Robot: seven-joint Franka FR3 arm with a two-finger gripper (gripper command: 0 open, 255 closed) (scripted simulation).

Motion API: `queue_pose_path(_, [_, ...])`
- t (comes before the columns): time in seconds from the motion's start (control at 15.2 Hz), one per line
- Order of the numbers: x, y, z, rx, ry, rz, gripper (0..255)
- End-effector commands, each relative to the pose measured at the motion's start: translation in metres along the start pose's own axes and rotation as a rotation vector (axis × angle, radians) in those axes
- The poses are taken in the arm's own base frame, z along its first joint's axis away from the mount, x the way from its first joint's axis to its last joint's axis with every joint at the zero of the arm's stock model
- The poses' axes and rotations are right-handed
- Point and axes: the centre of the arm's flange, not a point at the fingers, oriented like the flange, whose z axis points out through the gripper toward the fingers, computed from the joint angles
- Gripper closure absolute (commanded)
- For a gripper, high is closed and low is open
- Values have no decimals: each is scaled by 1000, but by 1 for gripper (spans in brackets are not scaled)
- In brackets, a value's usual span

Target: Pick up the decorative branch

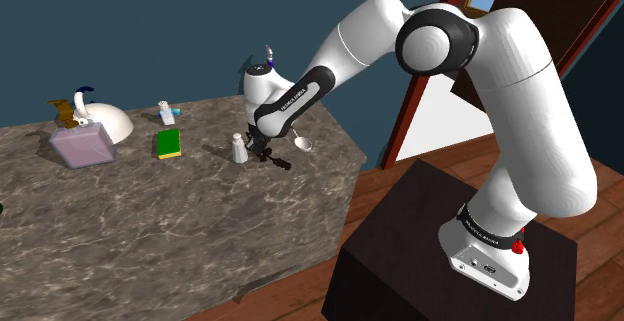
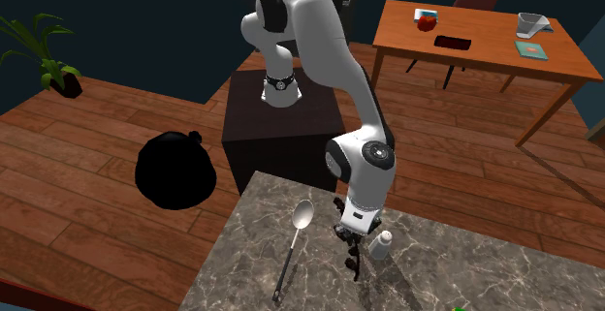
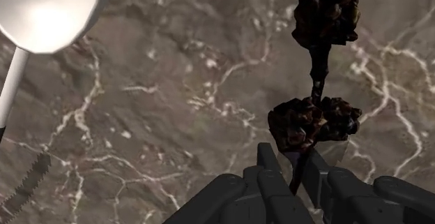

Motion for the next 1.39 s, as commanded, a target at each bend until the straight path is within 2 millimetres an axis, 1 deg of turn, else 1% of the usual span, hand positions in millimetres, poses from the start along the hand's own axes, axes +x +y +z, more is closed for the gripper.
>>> queue_pose_path(0.0, [0,0,0,0,0,0,255])
queue_pose_path(0.4, [1,0,-1,0,0,0,255])
queue_pose_path(1.32, [9,4,-74,0,0,0,255])
